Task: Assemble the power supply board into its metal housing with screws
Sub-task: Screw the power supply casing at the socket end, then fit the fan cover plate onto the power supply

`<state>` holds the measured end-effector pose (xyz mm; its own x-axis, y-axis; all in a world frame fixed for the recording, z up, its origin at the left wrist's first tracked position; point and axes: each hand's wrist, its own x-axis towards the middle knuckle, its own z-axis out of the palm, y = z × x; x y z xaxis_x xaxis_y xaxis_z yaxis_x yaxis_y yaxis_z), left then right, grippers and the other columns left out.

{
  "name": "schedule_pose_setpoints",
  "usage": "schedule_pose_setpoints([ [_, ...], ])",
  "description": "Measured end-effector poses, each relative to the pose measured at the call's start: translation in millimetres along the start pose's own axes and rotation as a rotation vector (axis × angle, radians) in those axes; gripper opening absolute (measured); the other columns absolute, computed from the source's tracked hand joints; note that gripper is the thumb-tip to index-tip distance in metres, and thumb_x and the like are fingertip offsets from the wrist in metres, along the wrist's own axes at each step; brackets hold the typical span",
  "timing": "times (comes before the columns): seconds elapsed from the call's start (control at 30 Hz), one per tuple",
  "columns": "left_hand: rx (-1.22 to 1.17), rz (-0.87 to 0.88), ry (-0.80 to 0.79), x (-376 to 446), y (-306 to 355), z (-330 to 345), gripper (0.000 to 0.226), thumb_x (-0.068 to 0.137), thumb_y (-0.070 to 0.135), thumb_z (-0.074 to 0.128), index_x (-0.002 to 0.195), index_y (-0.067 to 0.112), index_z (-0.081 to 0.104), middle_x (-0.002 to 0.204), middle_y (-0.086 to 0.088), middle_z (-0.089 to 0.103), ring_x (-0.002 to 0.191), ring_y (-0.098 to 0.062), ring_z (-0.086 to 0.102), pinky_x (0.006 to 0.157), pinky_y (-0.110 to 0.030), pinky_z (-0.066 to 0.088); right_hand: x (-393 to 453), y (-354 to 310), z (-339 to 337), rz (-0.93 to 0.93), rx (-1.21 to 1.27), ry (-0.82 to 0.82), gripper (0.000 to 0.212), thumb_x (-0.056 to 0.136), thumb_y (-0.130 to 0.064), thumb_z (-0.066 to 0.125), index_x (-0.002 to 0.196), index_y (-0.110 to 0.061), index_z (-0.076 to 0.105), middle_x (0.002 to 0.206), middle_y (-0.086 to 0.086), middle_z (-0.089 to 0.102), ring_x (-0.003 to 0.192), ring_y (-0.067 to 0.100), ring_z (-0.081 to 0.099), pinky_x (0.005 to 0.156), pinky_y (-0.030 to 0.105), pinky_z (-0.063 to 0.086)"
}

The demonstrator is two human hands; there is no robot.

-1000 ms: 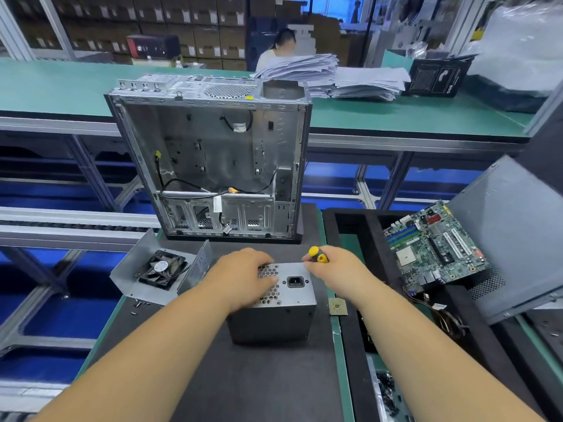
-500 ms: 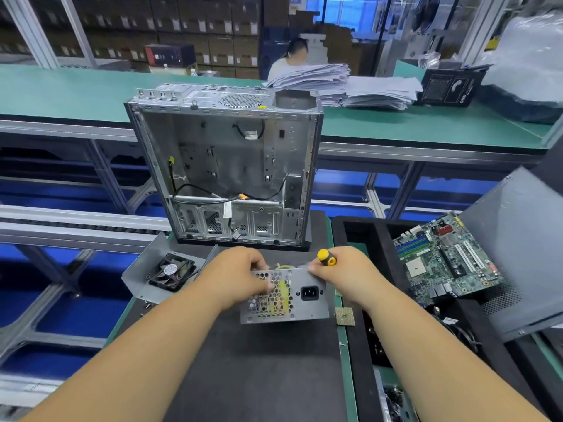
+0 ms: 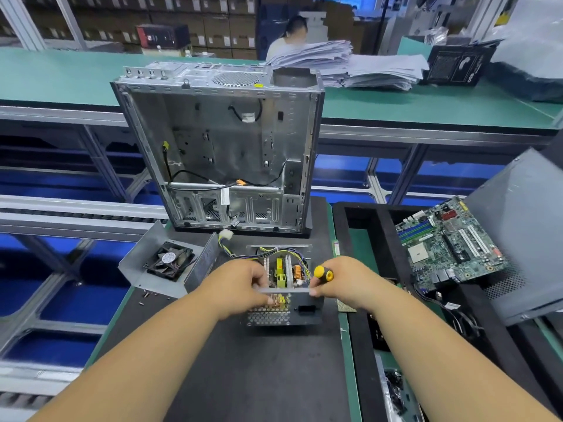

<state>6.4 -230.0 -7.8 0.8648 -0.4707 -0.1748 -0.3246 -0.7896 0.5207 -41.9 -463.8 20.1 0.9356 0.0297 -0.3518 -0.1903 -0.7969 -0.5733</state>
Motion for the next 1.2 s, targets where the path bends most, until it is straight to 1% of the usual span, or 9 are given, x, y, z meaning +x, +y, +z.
schedule_pose_setpoints([
  [0.1,0.041,0.037,-0.176,-4.6,0.4,6.0,0.022,0.072,0.032,0.083,0.071,0.024,0.062,0.068,0.01,0.06,0.061,-0.006,0.052,0.064,-0.024,0.046,0.6,4.1,9.5,-0.02,-0.116,-0.122,0.012,0.082,-0.033,0.077,0.081,-0.022,0.072,0.082,-0.003,0.071,0.08,0.017,0.064,0.067,0.026,0.047],
  [0.23,0.049,0.044,-0.218,-11.0,-0.6,16.7,0.019,0.075,0.029,0.081,0.074,0.024,0.062,0.068,0.01,0.059,0.062,-0.006,0.052,0.064,-0.023,0.046,3.6,8.7,21.8,0.011,-0.198,-0.088,0.027,0.084,-0.039,0.072,0.073,-0.016,0.061,0.07,0.0,0.057,0.065,0.017,0.05,0.055,0.028,0.036],
  [0.43,-0.029,0.011,-0.179,-17.9,-6.6,17.8,0.018,0.075,0.034,0.081,0.074,0.024,0.065,0.065,0.013,0.058,0.055,0.003,0.048,0.055,-0.01,0.038,3.8,5.2,20.7,-0.012,-0.129,0.216,0.034,0.092,-0.036,0.063,0.064,-0.019,0.052,0.061,-0.003,0.052,0.059,0.015,0.048,0.051,0.028,0.034],
  [0.57,-0.069,-0.028,-0.093,-25.8,-13.8,8.7,0.017,0.084,0.044,0.07,0.079,0.028,0.067,0.077,0.013,0.066,0.074,-0.001,0.059,0.073,-0.024,0.048,-1.6,-9.0,11.4,-0.133,-0.034,0.464,0.038,0.095,-0.039,0.06,0.067,-0.013,0.057,0.077,0.002,0.054,0.072,0.021,0.053,0.061,0.032,0.041],
  [0.7,-0.152,-0.101,0.105,-37.2,-28.7,-8.4,0.016,0.084,0.02,0.071,0.078,0.033,0.065,0.085,0.01,0.067,0.081,-0.008,0.063,0.079,-0.025,0.052,-10.4,-29.9,0.5,-0.164,0.027,0.655,0.05,0.091,-0.057,0.052,0.061,-0.018,0.057,0.073,0.002,0.054,0.067,0.019,0.054,0.057,0.032,0.043],
  [0.8,-0.27,-0.154,0.233,-48.5,-45.4,-23.4,0.029,0.078,0.001,0.07,0.08,0.03,0.068,0.081,0.006,0.069,0.067,0.001,0.06,0.069,-0.013,0.048,-9.7,-48.1,-1.5,-0.074,0.223,0.617,0.053,0.09,-0.064,0.048,0.072,-0.017,0.063,0.063,0.003,0.061,0.061,0.018,0.055,0.057,0.033,0.043],
  [0.9,-0.43,-0.217,0.352,-57.3,-66.4,-36.9,0.026,0.078,0.001,0.073,0.078,0.026,0.069,0.068,0.005,0.067,0.058,0.004,0.055,0.06,-0.005,0.042,2.0,-67.3,4.6,-0.032,0.431,0.54,0.04,0.091,-0.054,0.058,0.077,-0.018,0.068,0.055,-0.008,0.058,0.058,0.014,0.051,0.055,0.028,0.039],
  [1.07,-0.519,-0.322,0.452,-65.6,-106.5,-45.7,0.013,0.09,0.023,0.067,0.078,0.028,0.068,0.072,0.003,0.067,0.07,-0.014,0.063,0.061,-0.019,0.043,23.4,-103.9,28.5,-0.016,0.835,0.299,0.027,0.097,-0.035,0.059,0.088,-0.013,0.073,0.066,0.005,0.062,0.057,0.016,0.054,0.053,0.024,0.047],
  [1.2,-0.423,-0.386,0.492,-73.0,-134.5,-45.6,0.013,0.086,0.023,0.067,0.082,0.036,0.068,0.074,0.025,0.063,0.063,0.001,0.055,0.056,-0.021,0.039,38.9,-129.3,49.5,0.028,0.981,0.177,0.037,0.103,-0.033,0.047,0.101,-0.004,0.069,0.065,0.009,0.063,0.053,0.016,0.051,0.055,0.025,0.045],
])
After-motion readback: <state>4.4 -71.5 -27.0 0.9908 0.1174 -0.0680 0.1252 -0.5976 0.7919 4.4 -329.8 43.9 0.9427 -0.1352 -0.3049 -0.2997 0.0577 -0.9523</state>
